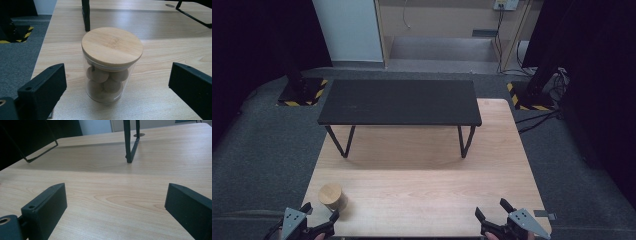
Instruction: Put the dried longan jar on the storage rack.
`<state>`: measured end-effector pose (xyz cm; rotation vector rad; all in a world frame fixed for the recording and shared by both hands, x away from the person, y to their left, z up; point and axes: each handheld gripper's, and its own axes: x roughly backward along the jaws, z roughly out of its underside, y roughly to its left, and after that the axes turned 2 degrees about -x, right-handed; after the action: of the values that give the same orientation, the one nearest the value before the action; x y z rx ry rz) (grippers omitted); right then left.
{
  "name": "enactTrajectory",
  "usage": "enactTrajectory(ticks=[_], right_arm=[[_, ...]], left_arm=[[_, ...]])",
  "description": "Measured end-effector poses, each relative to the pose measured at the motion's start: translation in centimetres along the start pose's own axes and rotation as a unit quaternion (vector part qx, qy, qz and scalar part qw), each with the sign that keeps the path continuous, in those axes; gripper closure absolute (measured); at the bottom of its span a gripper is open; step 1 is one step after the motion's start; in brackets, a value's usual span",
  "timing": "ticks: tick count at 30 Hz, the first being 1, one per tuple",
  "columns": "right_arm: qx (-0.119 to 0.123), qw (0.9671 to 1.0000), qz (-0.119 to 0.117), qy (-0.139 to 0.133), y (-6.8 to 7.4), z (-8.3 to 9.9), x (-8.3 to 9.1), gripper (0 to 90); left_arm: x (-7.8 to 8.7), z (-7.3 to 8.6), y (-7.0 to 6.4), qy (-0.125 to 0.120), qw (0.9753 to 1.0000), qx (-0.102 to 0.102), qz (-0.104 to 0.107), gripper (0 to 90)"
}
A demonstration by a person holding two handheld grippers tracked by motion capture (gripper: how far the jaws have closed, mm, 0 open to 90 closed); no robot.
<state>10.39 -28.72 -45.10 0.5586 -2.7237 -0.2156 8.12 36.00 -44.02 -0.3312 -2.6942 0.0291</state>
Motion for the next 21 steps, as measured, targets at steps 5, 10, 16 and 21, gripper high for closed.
enactTrajectory(ticks=[5, 10, 16, 21], right_arm=[[-0.002, 1.0000, 0.001, 0.000, -0.06, 0.02, 0.10, 4.4], [-0.002, 1.0000, 0.000, -0.001, -0.12, -0.02, 0.12, 4.4], [-0.002, 1.0000, 0.000, -0.001, -0.06, -0.01, 0.09, 4.4], [-0.001, 1.0000, -0.001, -0.001, -0.03, -0.02, 0.08, 4.4]], left_arm=[[0.01, 0.05, 0.02, 0.001, 1.0000, 0.000, 0.001, 0.3], [0.04, 0.08, 0.04, 0.001, 1.0000, 0.000, 0.001, 0.3], [-0.06, 0.04, 0.07, 0.001, 1.0000, 0.000, 0.003, 0.3], [-0.19, -0.02, 0.15, 0.003, 1.0000, 0.000, 0.004, 0.3]])
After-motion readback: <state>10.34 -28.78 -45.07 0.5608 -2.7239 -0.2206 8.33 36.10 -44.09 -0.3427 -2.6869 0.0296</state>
